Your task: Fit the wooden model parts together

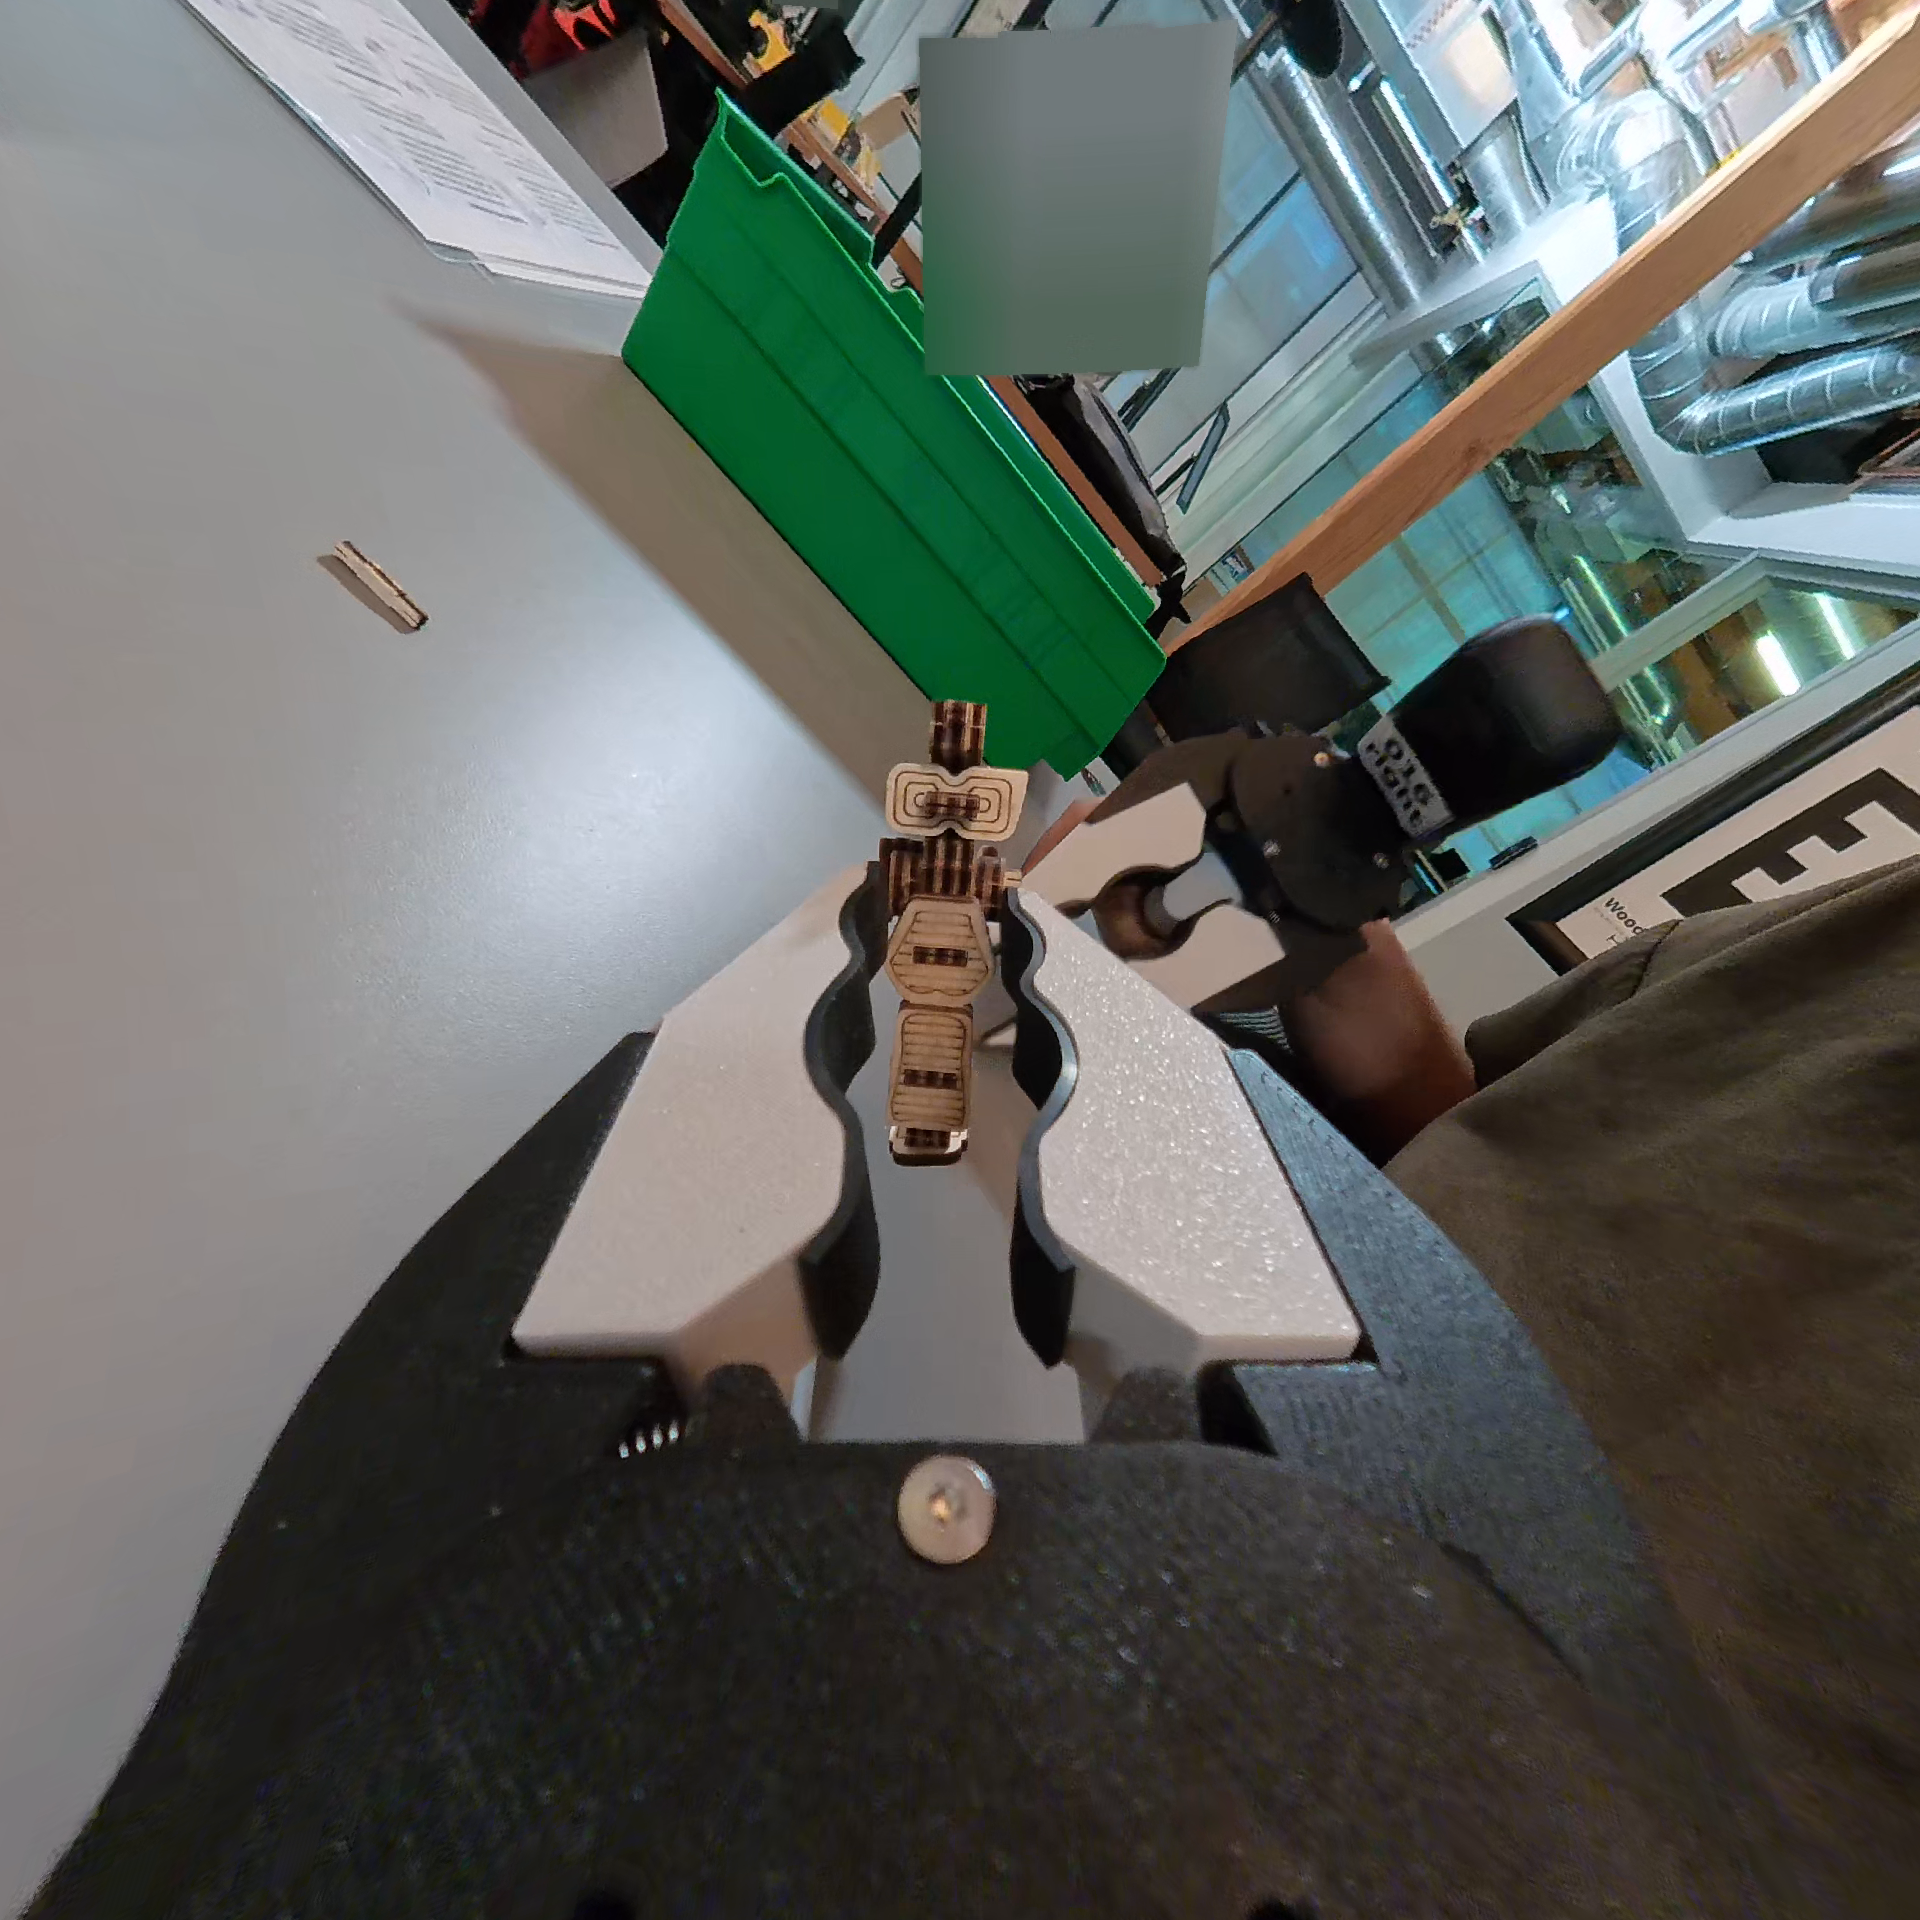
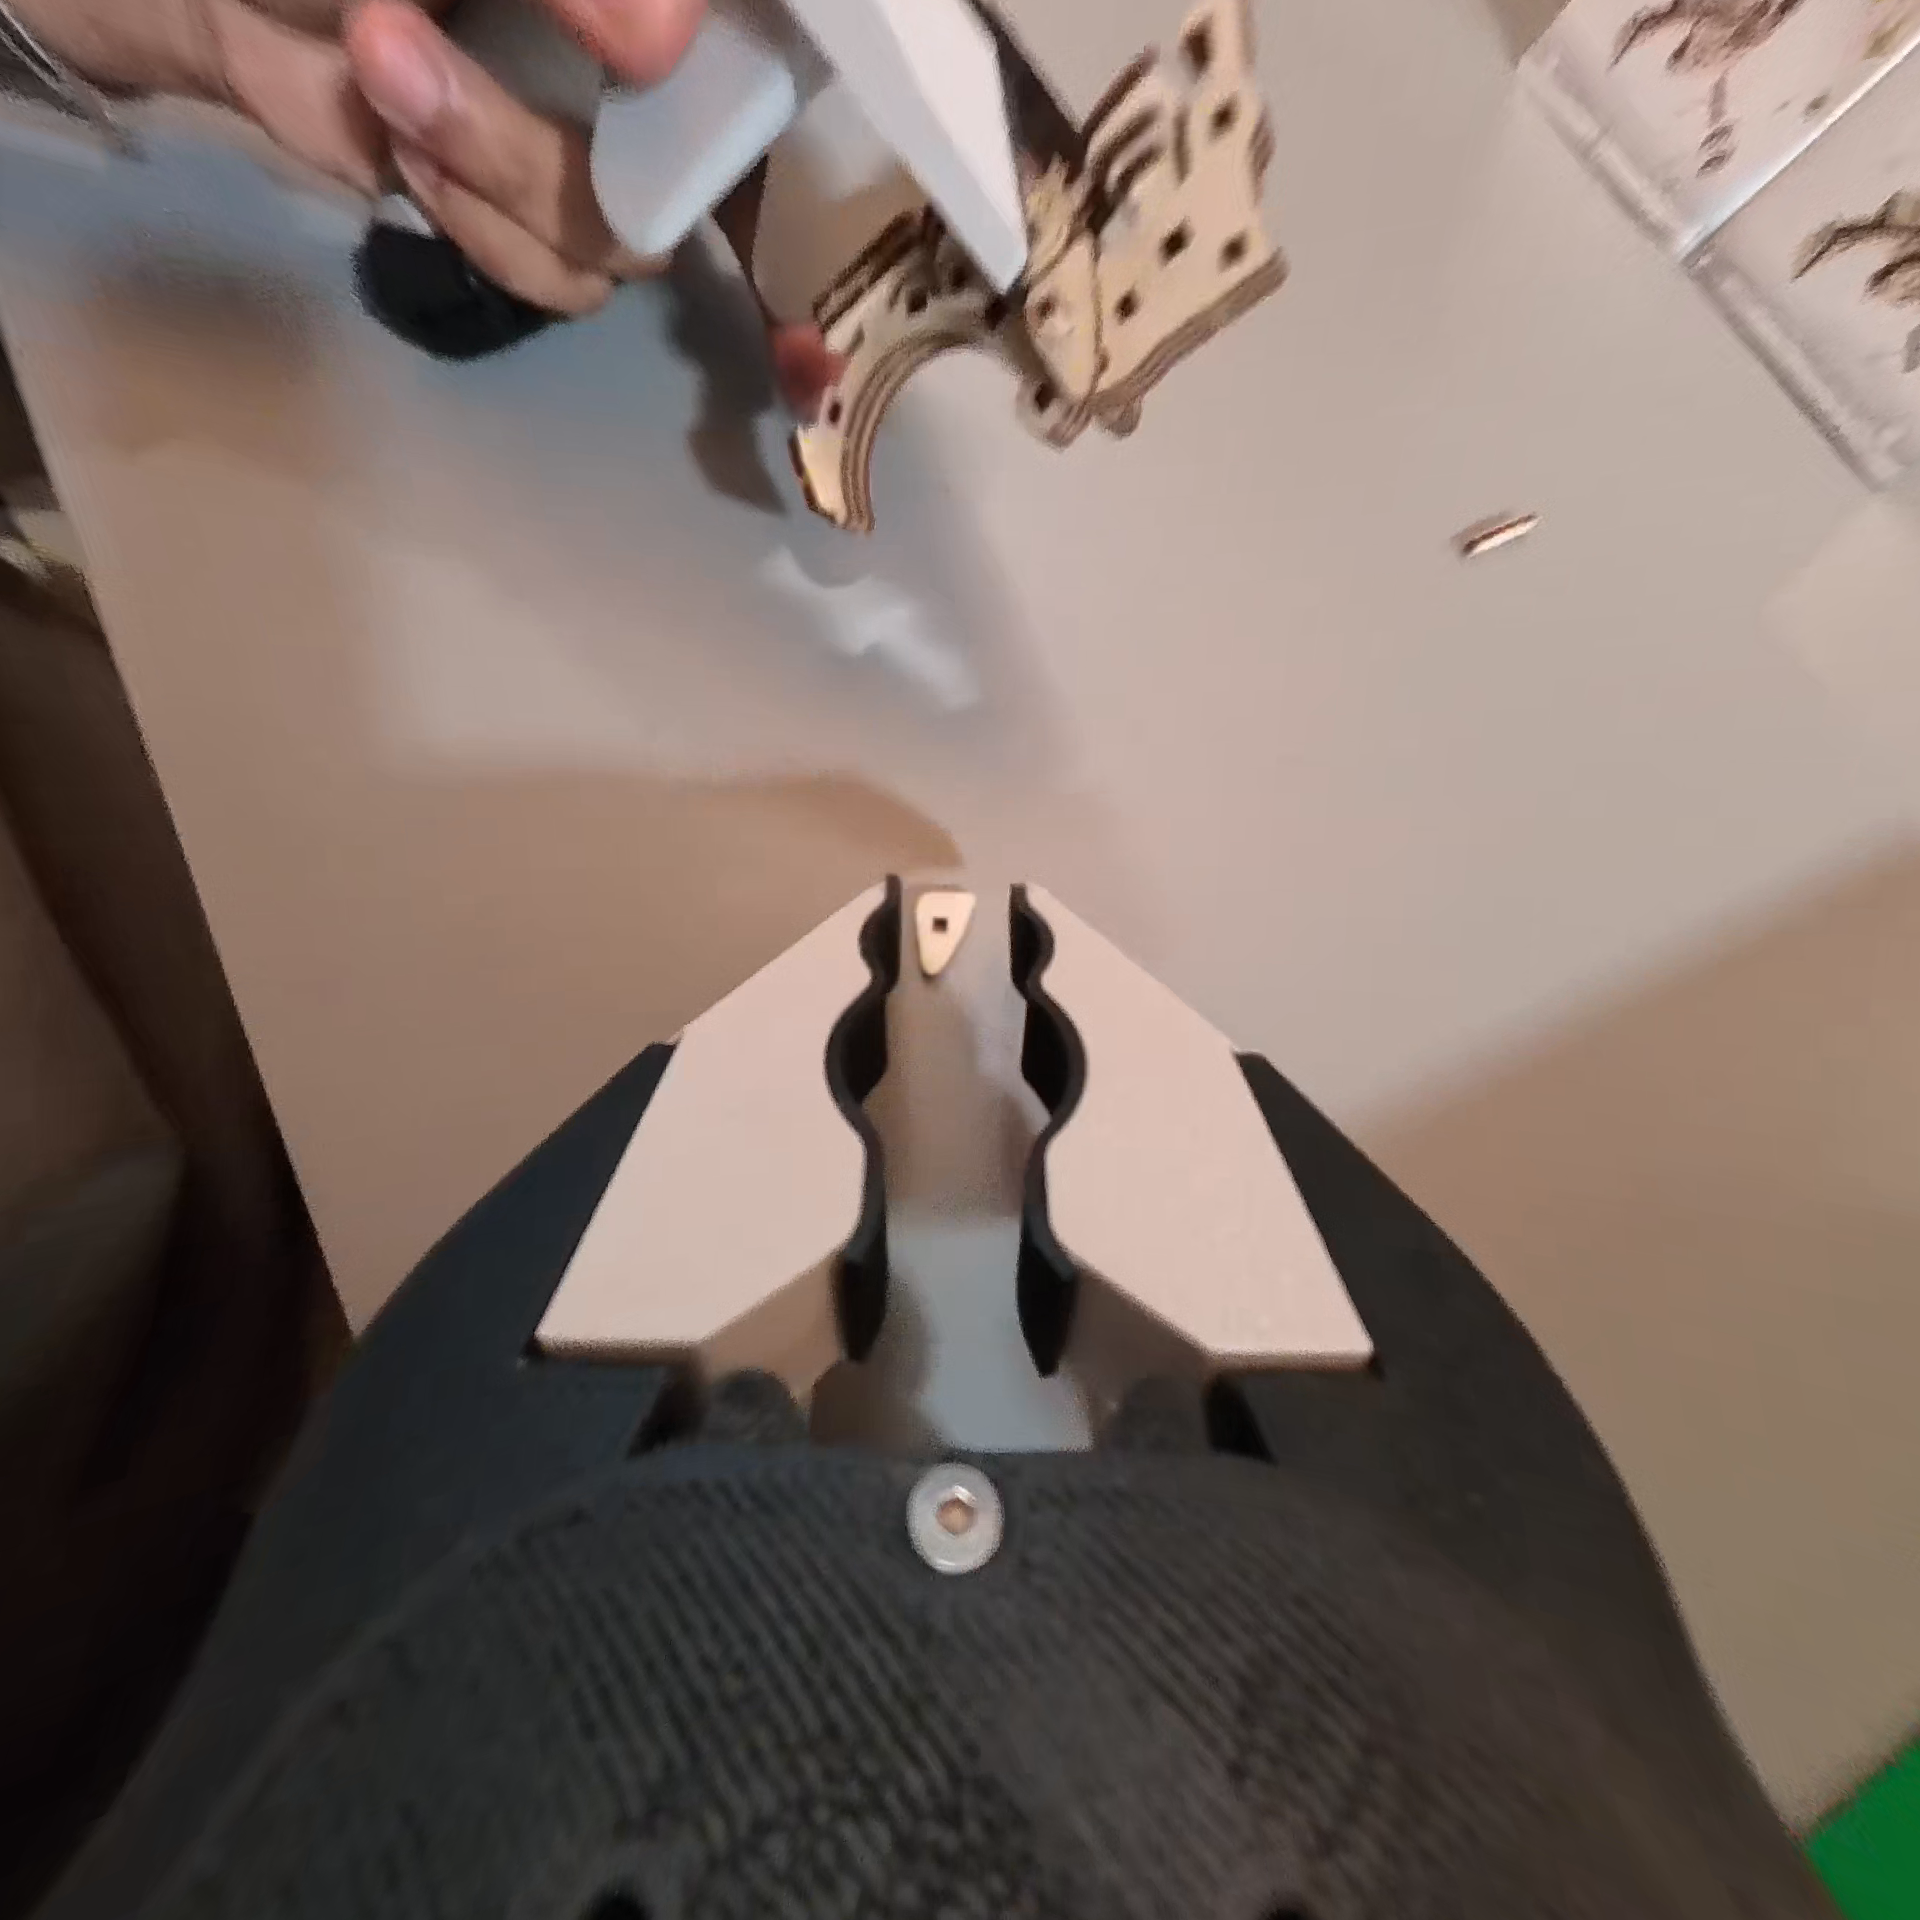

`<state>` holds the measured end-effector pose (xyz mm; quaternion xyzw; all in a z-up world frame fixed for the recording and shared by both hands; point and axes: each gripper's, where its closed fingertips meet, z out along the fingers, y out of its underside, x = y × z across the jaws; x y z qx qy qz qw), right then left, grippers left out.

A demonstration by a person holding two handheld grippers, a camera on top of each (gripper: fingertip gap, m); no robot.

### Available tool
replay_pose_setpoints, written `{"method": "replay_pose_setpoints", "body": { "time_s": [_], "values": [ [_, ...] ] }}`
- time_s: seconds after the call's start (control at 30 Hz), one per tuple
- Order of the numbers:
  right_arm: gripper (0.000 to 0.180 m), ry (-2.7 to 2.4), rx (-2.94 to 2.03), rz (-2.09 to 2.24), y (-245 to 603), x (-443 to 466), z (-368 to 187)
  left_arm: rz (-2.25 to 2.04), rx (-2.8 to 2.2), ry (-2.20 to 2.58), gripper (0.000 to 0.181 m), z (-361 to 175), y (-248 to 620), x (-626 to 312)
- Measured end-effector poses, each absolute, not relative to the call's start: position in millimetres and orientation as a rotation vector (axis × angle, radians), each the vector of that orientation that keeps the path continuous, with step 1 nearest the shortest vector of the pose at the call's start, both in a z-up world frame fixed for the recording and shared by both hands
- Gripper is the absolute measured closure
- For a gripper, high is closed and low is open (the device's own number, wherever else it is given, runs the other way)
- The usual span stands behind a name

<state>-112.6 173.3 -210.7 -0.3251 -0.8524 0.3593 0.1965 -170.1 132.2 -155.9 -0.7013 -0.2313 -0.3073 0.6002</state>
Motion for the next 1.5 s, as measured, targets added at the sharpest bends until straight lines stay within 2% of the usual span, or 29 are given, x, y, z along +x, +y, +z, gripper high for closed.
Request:
{"method": "replay_pose_setpoints", "body": {
  "time_s": [0.07, 0.1, 0.23, 0.43, 0.83, 1.0, 1.2, 1.33, 1.5],
  "values": [
    [0.164, -2.414, -0.964, 0.980, 169.9, -112.5, -222.0, -0.712, -1.624, -0.538, 0.163, -155.8, 132.0, -170.4],
    [0.172, -2.426, -0.971, 1.003, 167.0, -111.2, -222.4, -0.713, -1.624, -0.538, 0.162, -155.9, 132.1, -170.4],
    [0.173, -2.436, -0.990, 0.993, 170.4, -110.4, -217.8, -0.715, -1.624, -0.541, 0.162, -156.1, 132.2, -170.6],
    [0.173, -2.236, -1.043, 1.047, 203.0, -121.6, -180.7, -0.721, -1.615, -0.546, 0.162, -155.6, 131.7, -171.5],
    [0.172, -2.343, -1.078, 0.914, 216.7, -114.4, -214.9, -0.729, -1.615, -0.549, 0.162, -155.9, 131.8, -171.8],
    [0.148, -2.205, -1.024, 1.012, 211.1, -126.4, -191.9, -0.723, -1.625, -0.540, 0.163, -156.6, 132.8, -169.7],
    [0.159, -1.967, -0.829, 1.238, 169.2, -134.8, -139.8, -0.794, -1.619, -0.509, 0.163, -153.6, 141.8, -150.5],
    [0.167, -1.973, -0.646, 0.968, 173.5, -135.9, -146.8, -0.841, -1.619, -0.537, 0.163, -155.3, 147.1, -141.7],
    [0.166, -1.986, -0.560, 1.025, 155.6, -129.8, -145.0, -0.878, -1.616, -0.568, 0.163, -157.1, 150.7, -137.4]
  ]
}}
